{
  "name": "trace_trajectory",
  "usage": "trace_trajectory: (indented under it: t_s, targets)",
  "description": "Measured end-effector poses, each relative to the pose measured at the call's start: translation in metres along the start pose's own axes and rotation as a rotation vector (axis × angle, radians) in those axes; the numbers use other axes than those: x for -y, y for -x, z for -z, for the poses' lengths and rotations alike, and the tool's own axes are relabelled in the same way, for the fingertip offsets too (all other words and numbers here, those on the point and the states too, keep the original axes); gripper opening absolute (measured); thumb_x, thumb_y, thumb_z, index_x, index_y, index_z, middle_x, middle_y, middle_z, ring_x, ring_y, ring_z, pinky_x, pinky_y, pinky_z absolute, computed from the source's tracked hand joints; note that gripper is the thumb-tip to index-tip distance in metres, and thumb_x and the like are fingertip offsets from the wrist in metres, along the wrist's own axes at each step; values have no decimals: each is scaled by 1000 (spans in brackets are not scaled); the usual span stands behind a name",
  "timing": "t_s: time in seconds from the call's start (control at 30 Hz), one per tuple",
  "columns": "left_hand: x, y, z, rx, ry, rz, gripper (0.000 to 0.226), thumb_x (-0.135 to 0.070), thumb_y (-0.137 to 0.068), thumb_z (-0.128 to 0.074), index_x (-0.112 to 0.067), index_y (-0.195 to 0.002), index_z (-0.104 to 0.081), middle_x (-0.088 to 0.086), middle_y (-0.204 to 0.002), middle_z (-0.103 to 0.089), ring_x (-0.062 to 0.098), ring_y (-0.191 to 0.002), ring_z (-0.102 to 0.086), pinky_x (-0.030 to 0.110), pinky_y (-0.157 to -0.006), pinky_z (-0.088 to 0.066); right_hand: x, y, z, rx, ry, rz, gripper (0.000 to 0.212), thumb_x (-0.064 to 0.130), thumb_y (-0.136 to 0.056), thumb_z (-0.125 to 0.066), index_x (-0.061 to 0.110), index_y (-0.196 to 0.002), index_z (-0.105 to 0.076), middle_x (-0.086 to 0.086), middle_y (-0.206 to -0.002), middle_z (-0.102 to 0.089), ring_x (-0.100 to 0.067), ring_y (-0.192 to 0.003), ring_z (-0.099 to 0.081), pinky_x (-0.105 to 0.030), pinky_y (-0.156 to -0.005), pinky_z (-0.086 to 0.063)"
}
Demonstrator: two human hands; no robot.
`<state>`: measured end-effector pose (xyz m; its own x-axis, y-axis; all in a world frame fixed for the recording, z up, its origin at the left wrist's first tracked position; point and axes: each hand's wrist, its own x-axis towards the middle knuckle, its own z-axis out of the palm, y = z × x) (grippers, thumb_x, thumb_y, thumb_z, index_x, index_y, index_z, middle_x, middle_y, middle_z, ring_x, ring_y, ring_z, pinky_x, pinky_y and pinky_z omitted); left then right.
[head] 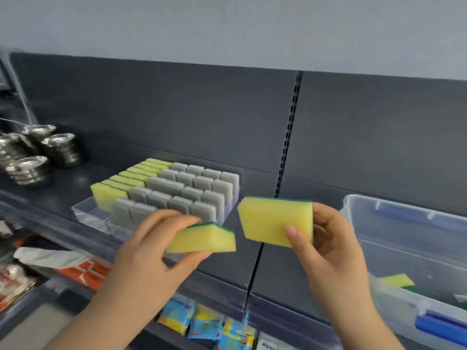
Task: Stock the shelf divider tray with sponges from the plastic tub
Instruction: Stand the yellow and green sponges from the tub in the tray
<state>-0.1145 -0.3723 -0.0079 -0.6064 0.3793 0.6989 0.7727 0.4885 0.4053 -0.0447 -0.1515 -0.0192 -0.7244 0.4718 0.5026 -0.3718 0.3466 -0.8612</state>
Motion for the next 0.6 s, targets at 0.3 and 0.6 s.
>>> trace_trajectory:
  t_s: [0.3,0.6]
  targets:
    - [84,59,102,-85,-143,199,40,-38,-69,-73,-20,-103,-65,-8,-100,-55,1,-87,-51,8,-75,-39,17,26,-146,227,-17,-83,38,46,-64,-63,33,-100,-58,20,-94,-65,-2,-85,-63,-15,-70,-51]
    - [140,58,127,-146,-171,288,39,-44,-73,-72,-20,-103,-64,-10,-100,-55,-5,-92,-49,3,-78,-35,22,4,-232,315,24,-37,42,55,-61,-61,36,-98,-59,18,-93,-65,-5,-84,-62,-18,-69,-51]
